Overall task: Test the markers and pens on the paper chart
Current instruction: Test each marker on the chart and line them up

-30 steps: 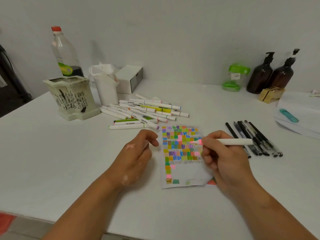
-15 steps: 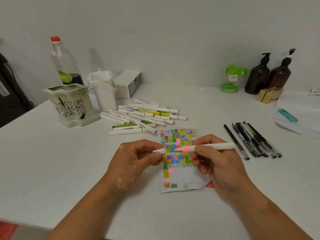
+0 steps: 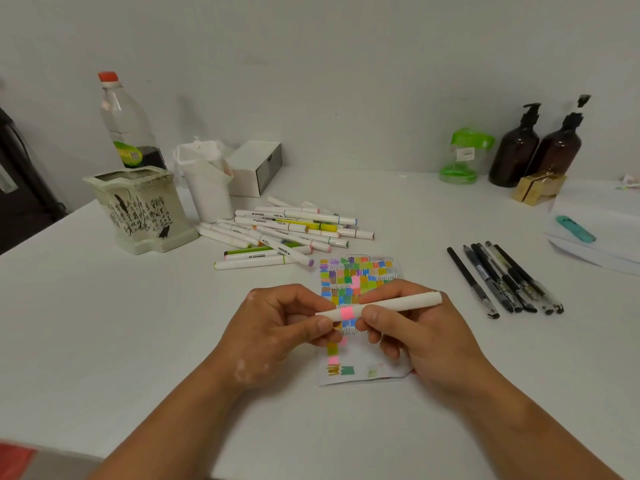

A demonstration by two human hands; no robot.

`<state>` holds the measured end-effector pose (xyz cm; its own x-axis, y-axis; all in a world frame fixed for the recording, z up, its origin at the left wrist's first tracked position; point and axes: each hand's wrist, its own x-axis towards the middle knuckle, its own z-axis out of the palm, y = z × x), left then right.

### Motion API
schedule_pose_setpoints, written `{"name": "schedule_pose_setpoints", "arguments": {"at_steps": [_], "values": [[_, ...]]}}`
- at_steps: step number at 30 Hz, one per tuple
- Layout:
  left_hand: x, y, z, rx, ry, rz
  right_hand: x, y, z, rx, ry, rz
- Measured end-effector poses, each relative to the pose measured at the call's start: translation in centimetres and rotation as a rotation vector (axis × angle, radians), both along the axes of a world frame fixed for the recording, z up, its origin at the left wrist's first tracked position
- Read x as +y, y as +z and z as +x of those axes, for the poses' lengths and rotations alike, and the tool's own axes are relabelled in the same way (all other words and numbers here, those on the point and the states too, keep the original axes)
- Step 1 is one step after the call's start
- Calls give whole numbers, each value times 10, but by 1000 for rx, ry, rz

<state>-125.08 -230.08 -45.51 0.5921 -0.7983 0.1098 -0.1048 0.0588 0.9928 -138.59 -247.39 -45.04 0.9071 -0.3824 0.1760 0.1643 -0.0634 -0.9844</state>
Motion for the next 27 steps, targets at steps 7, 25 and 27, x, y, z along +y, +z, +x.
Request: {"name": "schedule_pose_setpoints", "arguments": {"at_steps": [7, 25, 27], "values": [[2, 2, 2, 88, -48, -42, 3, -1, 0, -29, 32, -35], [-1, 0, 5, -113, 146, 6, 5, 15, -6, 387, -75, -821], [0, -3, 6, -121, 146, 6, 4, 16, -10, 439, -106, -869]]}}
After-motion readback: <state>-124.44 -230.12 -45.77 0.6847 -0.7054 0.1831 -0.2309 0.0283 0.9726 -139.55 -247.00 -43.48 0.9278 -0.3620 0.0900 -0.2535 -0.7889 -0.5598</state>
